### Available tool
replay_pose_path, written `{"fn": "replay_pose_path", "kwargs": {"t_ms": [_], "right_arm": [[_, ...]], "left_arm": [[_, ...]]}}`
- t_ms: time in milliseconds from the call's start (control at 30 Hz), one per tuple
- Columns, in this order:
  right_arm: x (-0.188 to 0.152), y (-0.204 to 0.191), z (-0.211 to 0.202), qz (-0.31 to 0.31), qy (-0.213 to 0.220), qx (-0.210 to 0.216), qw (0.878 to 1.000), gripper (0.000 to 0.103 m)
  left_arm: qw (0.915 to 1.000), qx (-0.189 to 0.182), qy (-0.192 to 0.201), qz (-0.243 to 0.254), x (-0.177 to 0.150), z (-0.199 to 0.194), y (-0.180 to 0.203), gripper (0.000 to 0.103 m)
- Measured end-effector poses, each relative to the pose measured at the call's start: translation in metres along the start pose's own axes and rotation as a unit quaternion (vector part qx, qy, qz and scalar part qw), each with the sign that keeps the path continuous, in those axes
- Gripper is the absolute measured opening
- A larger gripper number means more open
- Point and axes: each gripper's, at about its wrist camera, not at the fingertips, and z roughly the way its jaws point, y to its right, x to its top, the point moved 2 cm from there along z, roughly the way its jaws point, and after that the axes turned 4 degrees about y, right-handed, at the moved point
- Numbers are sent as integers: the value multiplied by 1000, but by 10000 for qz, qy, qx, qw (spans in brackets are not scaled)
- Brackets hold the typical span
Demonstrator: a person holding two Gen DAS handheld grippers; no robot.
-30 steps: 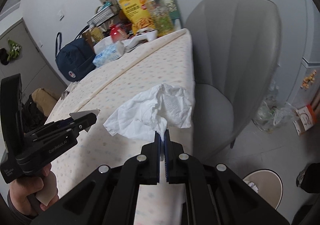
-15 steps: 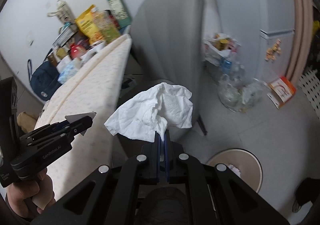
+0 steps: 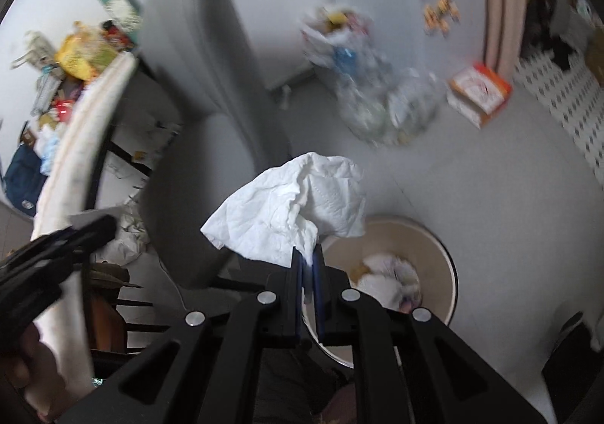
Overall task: Collect trash
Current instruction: 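Carry both tissues over the bin and open both tools to drop them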
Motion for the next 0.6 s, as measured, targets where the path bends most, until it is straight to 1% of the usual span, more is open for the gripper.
{"fn": "replay_pose_path", "kwargs": {"t_ms": [67,100,133,167,200,233,300,433,600], "right_arm": [[-9,19,18,214,-241,-18,9995,10],[-14,26,25,303,-350,-21,9989,12],[-19,35,31,414,-452,-37,9981,28],[-21,40,33,490,-453,-39,9978,54],[-23,47,31,564,-369,-38,9977,60],[-25,52,29,584,-298,-44,9978,60],[-28,60,29,677,-332,-13,9972,60],[-28,81,14,837,-155,-66,9963,59],[-27,103,-22,966,153,-136,9951,60]], "left_arm": [[9999,-36,-111,54,-3,10,7,31],[9998,-43,-153,79,-5,13,11,31],[9997,-49,-198,107,-6,17,14,31],[9996,-62,-240,138,-7,21,17,31],[9994,-72,-279,175,-8,24,20,31],[9993,-80,-303,206,-8,27,23,31],[9989,-103,-376,274,-8,33,31,31],[9979,-184,-479,383,-10,41,51,32],[9960,-388,-653,474,-13,53,75,32]]}}
